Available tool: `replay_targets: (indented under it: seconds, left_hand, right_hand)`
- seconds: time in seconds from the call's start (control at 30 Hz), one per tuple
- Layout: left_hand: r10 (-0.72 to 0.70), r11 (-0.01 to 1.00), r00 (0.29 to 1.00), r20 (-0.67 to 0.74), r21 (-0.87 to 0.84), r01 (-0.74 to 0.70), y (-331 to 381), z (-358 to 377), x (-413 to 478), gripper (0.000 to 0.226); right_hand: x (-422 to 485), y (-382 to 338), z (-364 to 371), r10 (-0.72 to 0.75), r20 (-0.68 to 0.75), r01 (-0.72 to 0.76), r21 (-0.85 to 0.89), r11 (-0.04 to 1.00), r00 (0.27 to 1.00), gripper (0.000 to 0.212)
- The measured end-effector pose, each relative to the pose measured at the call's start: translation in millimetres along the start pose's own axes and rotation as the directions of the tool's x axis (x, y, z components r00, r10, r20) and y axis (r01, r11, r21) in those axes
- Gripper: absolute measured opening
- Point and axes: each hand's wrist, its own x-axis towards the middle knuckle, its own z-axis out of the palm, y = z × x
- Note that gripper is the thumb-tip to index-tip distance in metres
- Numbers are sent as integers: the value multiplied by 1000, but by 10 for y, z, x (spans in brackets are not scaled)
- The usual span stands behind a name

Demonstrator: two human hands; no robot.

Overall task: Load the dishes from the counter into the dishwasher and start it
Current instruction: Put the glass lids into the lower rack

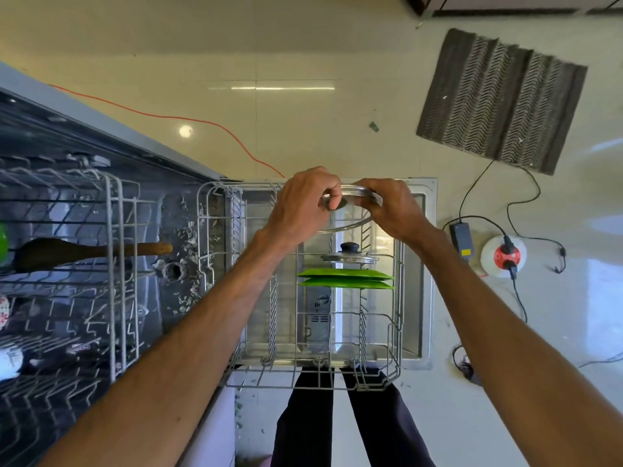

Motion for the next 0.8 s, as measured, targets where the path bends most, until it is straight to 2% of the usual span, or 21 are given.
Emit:
replay_targets:
  seconds: [0.07, 0.27, 0.4, 0.5, 0.63, 0.8]
  left_hand:
    - [3, 999, 1000, 11, -44, -3, -76, 68, 63, 42]
    - [-3, 995, 996, 84, -101, 12, -260, 294, 73, 26]
    - [-71, 996, 997, 17, -51, 72, -452, 439, 17, 28]
    - [-141, 990, 989, 48, 5, 141, -523, 524, -12, 34]
    - [-220, 973, 973, 66, 85, 214, -579, 604, -42, 24]
    - [-248, 963, 968, 33, 120, 242, -584, 638, -61, 21]
  right_hand:
    - [11, 44, -61, 1, 48, 2, -80, 997, 999, 21]
    - [-92, 137, -85, 153, 78, -128, -262, 957, 985, 17]
    - [-83, 145, 7, 214, 109, -169, -323, 931, 971, 26]
    - [-58, 135, 67, 216, 129, -160, -347, 924, 968, 36]
    - [-36, 138, 142, 229, 168, -146, -402, 904, 959, 43]
    - [-6, 146, 203, 237, 174, -146, -418, 896, 956, 47]
